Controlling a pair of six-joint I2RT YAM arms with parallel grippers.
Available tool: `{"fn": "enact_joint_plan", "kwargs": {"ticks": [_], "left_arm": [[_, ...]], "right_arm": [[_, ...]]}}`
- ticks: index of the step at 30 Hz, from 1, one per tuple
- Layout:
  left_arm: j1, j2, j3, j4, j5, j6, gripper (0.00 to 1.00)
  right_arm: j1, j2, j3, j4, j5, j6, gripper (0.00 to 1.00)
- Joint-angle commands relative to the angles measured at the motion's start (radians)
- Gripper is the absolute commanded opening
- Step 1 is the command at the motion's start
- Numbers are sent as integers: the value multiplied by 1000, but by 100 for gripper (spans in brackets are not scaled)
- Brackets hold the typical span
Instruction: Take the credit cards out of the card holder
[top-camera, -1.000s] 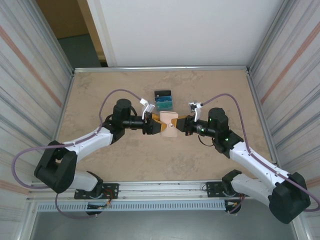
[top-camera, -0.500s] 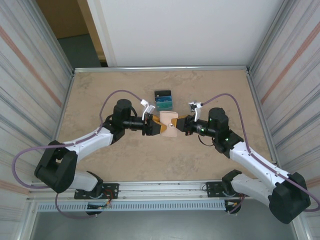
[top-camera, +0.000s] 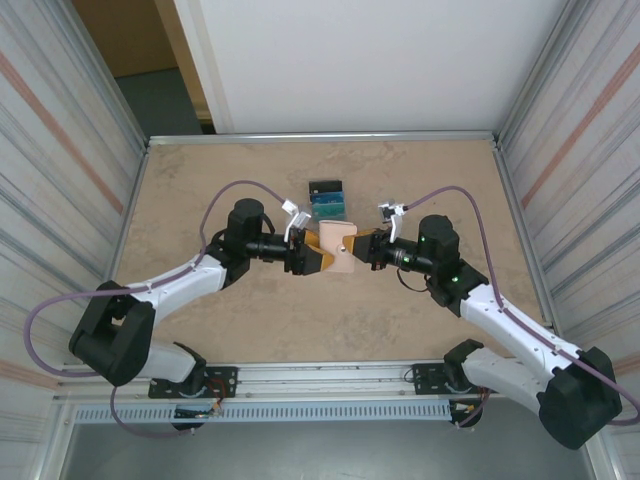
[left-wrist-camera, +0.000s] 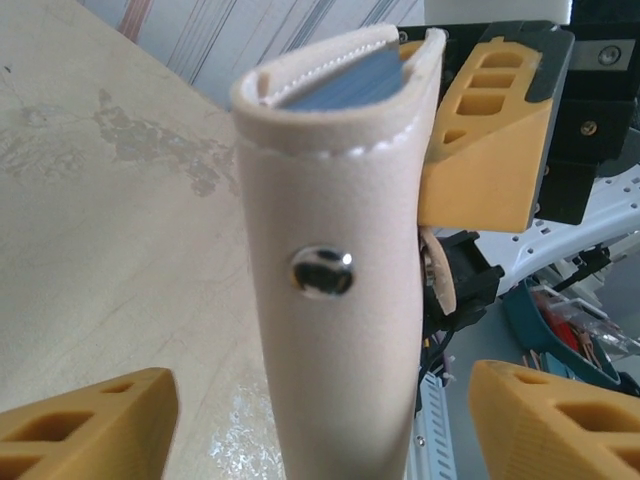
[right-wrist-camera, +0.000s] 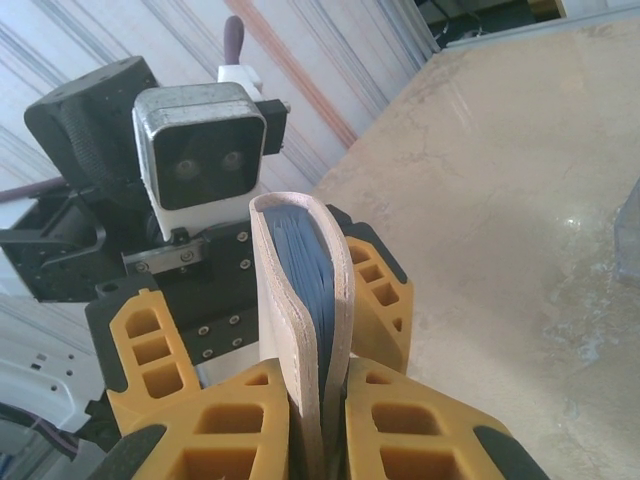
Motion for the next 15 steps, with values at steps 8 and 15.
{"fn": "enact_joint_plan", "kwargs": {"ticks": [8,15], "left_arm": [[-5,-10,-10,-49,5,50,86],[-5,-1,1,-55,18,57,78]], "right_arm": [[-4,-15,44,49,-12,19,2],[-3,-28,40,45,-13,22,2]]}}
